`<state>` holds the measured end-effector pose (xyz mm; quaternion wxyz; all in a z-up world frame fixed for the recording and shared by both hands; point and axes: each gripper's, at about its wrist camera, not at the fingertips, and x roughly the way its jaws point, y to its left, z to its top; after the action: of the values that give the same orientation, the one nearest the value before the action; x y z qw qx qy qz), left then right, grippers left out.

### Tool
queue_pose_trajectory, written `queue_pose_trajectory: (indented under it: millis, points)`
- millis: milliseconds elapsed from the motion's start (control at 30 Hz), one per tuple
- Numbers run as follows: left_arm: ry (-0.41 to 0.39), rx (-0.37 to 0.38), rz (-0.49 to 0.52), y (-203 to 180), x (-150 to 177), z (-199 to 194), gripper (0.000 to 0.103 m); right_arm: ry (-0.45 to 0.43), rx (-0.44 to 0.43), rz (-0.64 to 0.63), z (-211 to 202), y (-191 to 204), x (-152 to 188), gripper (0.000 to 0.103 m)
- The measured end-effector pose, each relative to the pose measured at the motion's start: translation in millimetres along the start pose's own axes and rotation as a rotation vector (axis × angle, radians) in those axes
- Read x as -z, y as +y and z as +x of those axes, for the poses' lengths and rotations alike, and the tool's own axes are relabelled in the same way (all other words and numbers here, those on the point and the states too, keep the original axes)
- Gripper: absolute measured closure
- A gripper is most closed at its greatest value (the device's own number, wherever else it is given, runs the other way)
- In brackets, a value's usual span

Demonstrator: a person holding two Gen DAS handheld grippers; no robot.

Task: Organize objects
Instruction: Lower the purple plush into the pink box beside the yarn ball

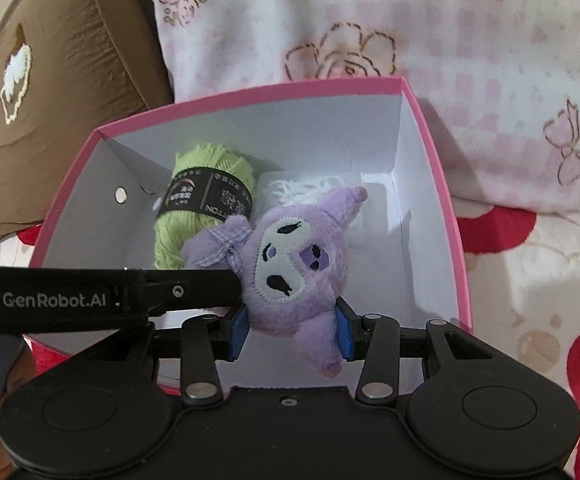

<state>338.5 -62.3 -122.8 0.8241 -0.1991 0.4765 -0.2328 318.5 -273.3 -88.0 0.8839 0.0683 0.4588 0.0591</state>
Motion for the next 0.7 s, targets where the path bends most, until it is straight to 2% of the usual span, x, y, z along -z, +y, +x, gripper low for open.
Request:
queue_pose_trajectory:
  millis: [167, 267, 433, 533, 700]
  points:
    - [0.000, -0.025, 0.011, 1.8, 4.5, 9.1, 0.065, 0.015, 0.018, -0.023, 6.3, 1.4, 4.1, 0.055]
    - [-0.004, -0.035, 0.040, 0.7, 6.4, 9.0, 0.065, 0.025, 0.014, -0.016, 14.2, -1.6, 2.0, 0.055]
    - [-0.027, -0.052, 0.100, -2.8, 6.1, 4.5, 0.064, 0.024, 0.060, -0.051, 22.2, 3.7, 3.2, 0.055]
    - [-0.012, -0.059, 0.104, -0.7, 7.5, 7.4, 0.072, 0.048, 0.040, -0.037, 28.0, 0.9, 1.6, 0.055]
    - [-0.012, -0.053, 0.068, 7.6, 8.3, 10.6, 0.073, 0.076, 0.045, -0.055, 31.8, 0.4, 1.3, 0.054]
